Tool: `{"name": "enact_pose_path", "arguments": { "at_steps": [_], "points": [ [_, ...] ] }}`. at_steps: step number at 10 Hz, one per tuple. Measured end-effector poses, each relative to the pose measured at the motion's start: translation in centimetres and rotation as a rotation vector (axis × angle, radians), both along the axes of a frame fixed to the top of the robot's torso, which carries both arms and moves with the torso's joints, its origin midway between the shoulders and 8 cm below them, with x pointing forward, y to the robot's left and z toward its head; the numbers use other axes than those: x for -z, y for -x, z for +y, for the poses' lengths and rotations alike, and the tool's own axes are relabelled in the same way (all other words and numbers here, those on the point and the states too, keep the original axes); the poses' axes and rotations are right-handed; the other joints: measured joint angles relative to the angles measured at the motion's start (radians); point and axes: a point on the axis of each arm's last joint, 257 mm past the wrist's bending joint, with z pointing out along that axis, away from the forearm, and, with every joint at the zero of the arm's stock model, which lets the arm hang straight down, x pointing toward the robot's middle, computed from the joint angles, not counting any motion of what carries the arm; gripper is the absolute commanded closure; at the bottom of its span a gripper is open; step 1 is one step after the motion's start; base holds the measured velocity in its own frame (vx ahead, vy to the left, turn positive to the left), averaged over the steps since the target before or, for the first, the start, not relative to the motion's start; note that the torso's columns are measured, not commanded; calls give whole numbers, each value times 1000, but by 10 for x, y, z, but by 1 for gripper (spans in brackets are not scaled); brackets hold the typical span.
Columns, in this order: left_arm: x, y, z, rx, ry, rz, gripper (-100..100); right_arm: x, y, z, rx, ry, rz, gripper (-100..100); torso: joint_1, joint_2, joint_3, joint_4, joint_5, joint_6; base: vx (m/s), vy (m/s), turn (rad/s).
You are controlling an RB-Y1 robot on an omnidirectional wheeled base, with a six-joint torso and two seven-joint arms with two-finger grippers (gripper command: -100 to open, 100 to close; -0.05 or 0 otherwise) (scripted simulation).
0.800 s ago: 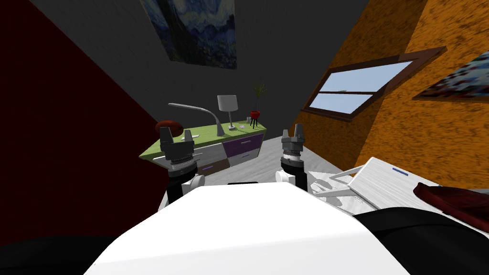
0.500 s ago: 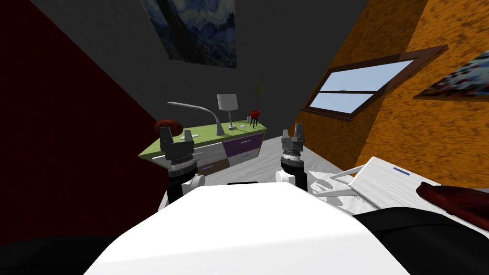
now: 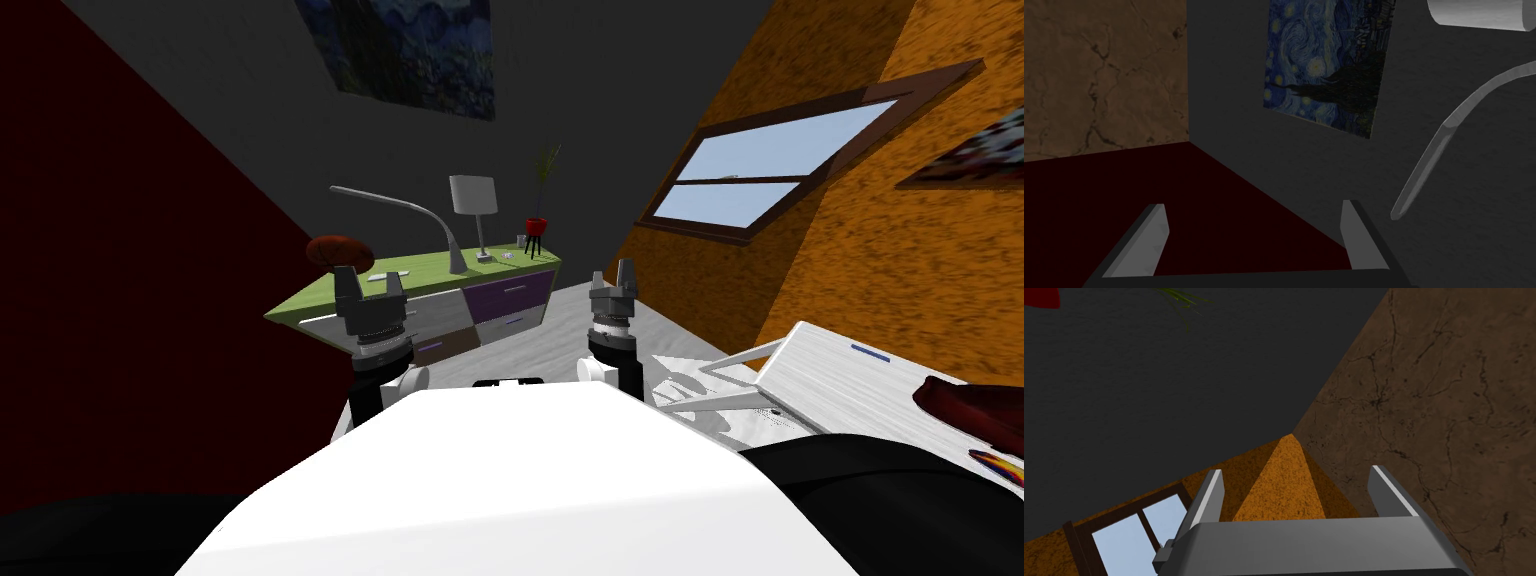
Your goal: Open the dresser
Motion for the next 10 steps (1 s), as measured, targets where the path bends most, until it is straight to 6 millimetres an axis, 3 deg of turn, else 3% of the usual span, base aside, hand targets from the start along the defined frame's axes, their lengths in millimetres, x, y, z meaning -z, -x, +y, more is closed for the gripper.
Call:
{"name": "enact_pose_path", "arguments": {
  "at_steps": [1,2,4,10],
  "points": [
    [0,0,0,0,0,0,0,0,0,0,0,0,0,0,0,74,-148,74,0,0,0,0,0],
    [0,0,0,0,0,0,-100,0,0,0,0,0,0,0,0,148,-295,148,0,0,35,-29,7],
    [10,-7,-3,17,-35,31,-100,0,0,0,0,0,1,0,-3,188,-385,190,-1,0,60,-71,11],
    [67,-44,9,20,-70,177,-100,0,0,0,0,0,1,0,1,195,-389,195,0,0,101,-103,15]
  ]
}}
